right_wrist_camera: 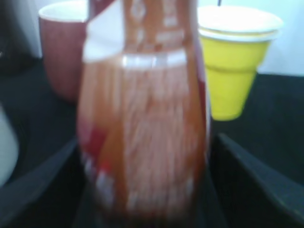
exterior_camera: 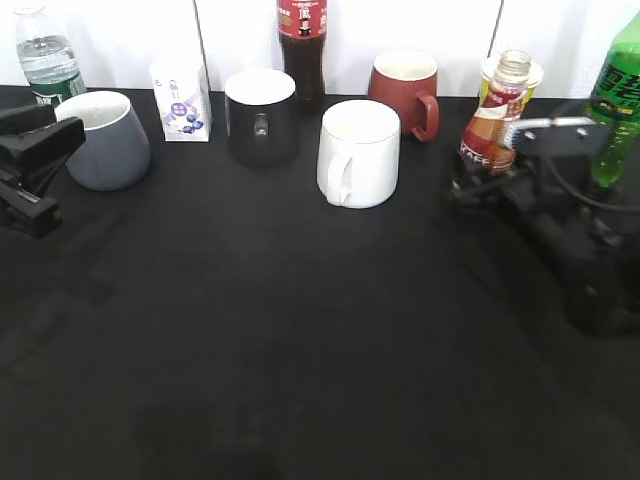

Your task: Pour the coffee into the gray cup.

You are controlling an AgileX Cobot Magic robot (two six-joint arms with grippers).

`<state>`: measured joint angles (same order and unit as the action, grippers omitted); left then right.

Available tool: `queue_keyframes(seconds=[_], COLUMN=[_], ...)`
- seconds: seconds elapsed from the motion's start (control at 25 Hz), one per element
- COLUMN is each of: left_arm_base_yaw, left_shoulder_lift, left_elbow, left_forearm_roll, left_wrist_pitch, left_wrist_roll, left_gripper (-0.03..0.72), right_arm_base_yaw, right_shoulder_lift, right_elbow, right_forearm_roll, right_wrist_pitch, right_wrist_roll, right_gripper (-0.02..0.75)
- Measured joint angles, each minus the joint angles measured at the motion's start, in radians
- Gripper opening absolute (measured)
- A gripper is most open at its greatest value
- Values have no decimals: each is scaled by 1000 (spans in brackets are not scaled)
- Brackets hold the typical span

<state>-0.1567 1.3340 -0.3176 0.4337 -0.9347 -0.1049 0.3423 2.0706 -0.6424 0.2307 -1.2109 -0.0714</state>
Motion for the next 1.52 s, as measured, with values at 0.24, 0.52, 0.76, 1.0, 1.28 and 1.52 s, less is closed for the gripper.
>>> queue_keyframes(seconds=[0.24, 0.52, 0.76, 1.0, 1.28, 1.52], left_arm_base_yaw=[0, 0, -155, -193, -193, -193], left_shoulder_lift=[-100, -254, -269, -269, -432, -866], left_elbow=[0, -130, -249, -416, -601, -563], left_forearm_roll=[-1, -9, -182, -373, -377, -403], left_wrist_pitch=[96, 665, 1167, 1785, 2147, 2153], left_wrist_roll=[-34, -101, -102, -102, 13, 22], left_gripper=[243, 246, 257, 262, 345, 358], right_arm_base_yaw=[0, 0, 0, 0, 0, 0], right_shoulder_lift=[-283, -591, -621, -651, -1041, -1420], right_elbow=[137, 117, -127, -250, -251, -252], right_forearm_roll=[-19, -65, -75, -75, -93, -271], right_wrist_pitch=[173, 816, 1547, 1918, 2146, 2343], right_wrist_roll=[0, 0, 0, 7, 43, 136], right_gripper=[597, 596, 596, 595, 595, 594])
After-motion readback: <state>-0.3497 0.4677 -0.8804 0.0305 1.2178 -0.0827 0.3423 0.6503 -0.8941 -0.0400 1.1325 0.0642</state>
